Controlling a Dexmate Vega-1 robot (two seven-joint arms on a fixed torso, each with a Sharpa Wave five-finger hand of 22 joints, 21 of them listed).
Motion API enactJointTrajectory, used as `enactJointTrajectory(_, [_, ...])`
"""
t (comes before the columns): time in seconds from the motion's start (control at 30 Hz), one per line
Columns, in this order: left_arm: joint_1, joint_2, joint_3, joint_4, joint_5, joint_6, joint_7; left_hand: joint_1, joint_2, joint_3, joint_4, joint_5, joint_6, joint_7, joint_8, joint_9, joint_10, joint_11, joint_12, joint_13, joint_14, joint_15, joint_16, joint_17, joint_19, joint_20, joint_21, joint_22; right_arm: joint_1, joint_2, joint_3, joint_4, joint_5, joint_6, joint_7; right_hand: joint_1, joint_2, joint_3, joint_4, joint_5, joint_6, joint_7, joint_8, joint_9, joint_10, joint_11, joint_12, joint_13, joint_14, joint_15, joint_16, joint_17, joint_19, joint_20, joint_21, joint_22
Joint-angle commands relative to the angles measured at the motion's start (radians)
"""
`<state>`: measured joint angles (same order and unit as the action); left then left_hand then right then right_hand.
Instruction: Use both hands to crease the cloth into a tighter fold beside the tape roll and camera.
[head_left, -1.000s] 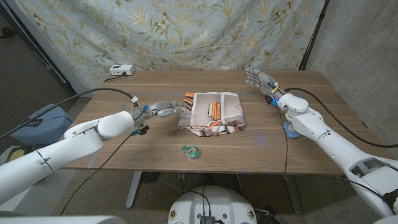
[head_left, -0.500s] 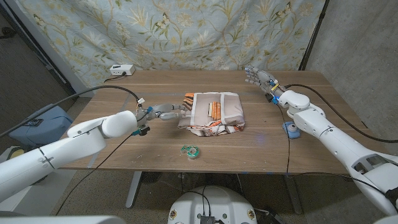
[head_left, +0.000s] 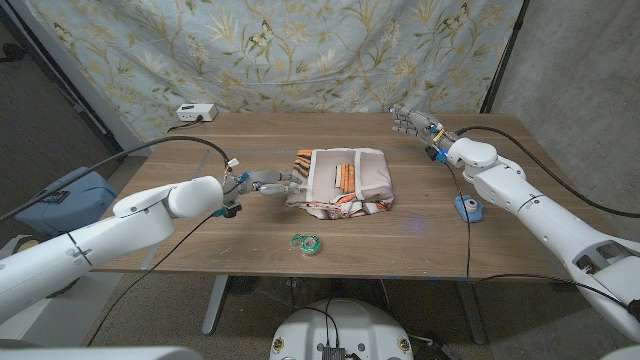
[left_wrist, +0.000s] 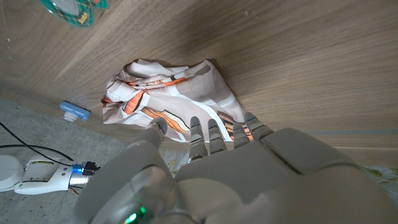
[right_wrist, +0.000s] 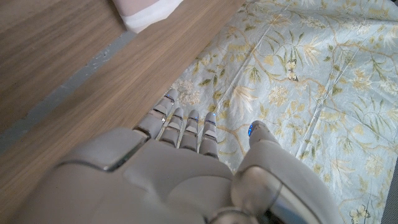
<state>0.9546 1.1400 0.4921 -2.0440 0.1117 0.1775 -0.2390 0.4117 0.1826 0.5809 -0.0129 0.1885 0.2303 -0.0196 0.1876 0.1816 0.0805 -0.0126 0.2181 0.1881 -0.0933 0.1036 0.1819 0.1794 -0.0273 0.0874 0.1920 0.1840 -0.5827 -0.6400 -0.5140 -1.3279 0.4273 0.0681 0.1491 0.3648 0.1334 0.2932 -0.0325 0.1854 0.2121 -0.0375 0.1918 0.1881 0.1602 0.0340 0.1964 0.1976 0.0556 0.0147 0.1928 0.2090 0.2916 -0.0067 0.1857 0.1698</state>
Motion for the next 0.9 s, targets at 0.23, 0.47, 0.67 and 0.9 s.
enactJointTrajectory(0.23, [-0.055, -0.021, 0.046, 0.023, 0.014, 0.031, -0.084, -0.018, -0.002, 0.003, 0.015, -0.002, -0.002, 0.001, -0.003, 0.001, 0.0, 0.002, -0.004, 0.002, -0.011, -0.004, 0.002, 0.006, -0.016, 0.0, -0.001, 0.004, 0.043, -0.039, -0.055, -0.086, -0.095, -0.149, -0.004, 0.016, -0.013, 0.002, -0.03, -0.003, 0.029, 0.064, 0.009, 0.001, 0.035, 0.04, 0.011, -0.003, 0.01, 0.031, 0.011, -0.005, 0.0, 0.006, 0.005, 0.001])
enactJointTrajectory(0.47, [-0.068, -0.029, 0.059, 0.035, 0.025, 0.022, -0.092, -0.02, -0.003, 0.005, 0.017, -0.001, -0.005, -0.001, -0.004, 0.001, -0.002, 0.002, -0.005, 0.002, -0.01, -0.005, 0.002, 0.004, -0.02, -0.003, 0.0, 0.004, 0.059, -0.053, -0.073, -0.123, -0.127, -0.208, -0.004, 0.029, -0.021, 0.003, -0.049, -0.004, 0.037, 0.086, 0.009, 0.0, 0.054, 0.058, 0.013, -0.007, 0.021, 0.041, 0.013, -0.008, 0.007, 0.017, 0.008, 0.001])
enactJointTrajectory(0.67, [-0.081, -0.036, 0.072, 0.046, 0.031, 0.017, -0.111, -0.021, -0.003, 0.007, 0.018, -0.001, -0.005, -0.001, -0.004, 0.001, -0.003, 0.0, -0.006, 0.002, -0.01, -0.005, 0.002, 0.003, -0.022, -0.003, 0.001, 0.004, 0.075, -0.061, -0.091, -0.14, -0.15, -0.25, 0.01, 0.035, -0.024, 0.004, -0.056, -0.004, 0.036, 0.092, 0.008, 0.0, 0.061, 0.059, 0.014, -0.008, 0.023, 0.042, 0.013, -0.009, 0.008, 0.02, 0.008, 0.001])
enactJointTrajectory(0.9, [-0.102, -0.044, 0.089, 0.053, 0.044, 0.02, -0.141, -0.022, -0.004, 0.009, 0.018, -0.001, -0.001, -0.003, -0.002, 0.001, 0.002, -0.001, -0.004, 0.002, -0.01, -0.005, 0.001, 0.001, -0.027, -0.003, 0.0, 0.005, 0.088, -0.057, -0.102, -0.136, -0.161, -0.268, 0.021, 0.039, -0.026, 0.004, -0.062, -0.004, 0.035, 0.094, 0.007, -0.001, 0.062, 0.054, 0.012, -0.008, 0.024, 0.039, 0.013, -0.01, 0.007, 0.022, 0.008, 0.001])
